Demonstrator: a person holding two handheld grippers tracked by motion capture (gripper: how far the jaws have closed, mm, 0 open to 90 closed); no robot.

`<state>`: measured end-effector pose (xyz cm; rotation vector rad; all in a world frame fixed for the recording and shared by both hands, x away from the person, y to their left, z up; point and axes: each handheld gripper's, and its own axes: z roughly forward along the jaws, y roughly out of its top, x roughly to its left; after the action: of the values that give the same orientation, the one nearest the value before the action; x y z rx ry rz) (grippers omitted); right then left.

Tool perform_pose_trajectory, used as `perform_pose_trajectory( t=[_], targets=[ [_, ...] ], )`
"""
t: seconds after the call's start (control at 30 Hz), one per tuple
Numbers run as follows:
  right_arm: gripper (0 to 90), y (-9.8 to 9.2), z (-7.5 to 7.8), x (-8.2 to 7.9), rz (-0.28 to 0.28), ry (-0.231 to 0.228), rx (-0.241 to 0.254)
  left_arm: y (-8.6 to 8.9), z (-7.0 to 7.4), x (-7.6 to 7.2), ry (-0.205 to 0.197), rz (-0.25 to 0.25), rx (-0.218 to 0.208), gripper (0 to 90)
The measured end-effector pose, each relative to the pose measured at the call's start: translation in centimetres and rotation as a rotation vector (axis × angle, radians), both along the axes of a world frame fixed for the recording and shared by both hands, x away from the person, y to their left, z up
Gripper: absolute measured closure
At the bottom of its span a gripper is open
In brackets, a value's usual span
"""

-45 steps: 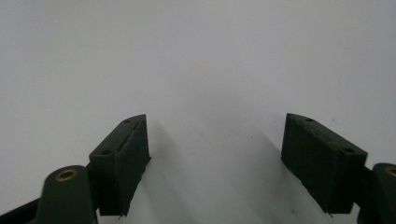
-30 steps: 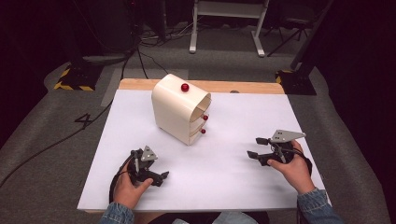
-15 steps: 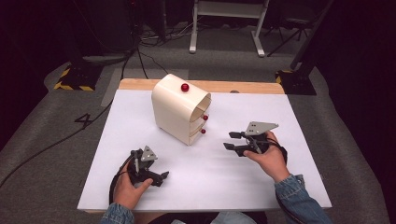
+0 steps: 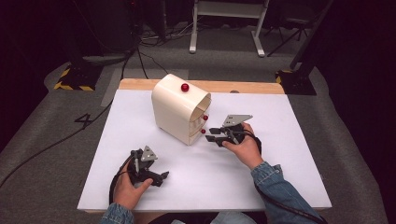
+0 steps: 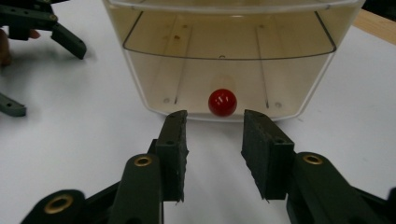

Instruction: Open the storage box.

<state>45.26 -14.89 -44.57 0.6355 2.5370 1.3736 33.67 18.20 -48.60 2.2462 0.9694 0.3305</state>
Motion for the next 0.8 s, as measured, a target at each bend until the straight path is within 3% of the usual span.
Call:
perform_pose_trajectory(
  t=[0.3,0.8],
  targets=[
    [73.3,1.4,-1.2,0.9,-0.031,0.0,0.025,0.0,0.0,0.0,0.0,0.0,0.0,0.3],
    [74.6,0.7,-0.8,0.1,-0.05,-0.015,0.014,0.0,0.1,0.1,0.004,-0.001,-0.002,0.4]
  ],
)
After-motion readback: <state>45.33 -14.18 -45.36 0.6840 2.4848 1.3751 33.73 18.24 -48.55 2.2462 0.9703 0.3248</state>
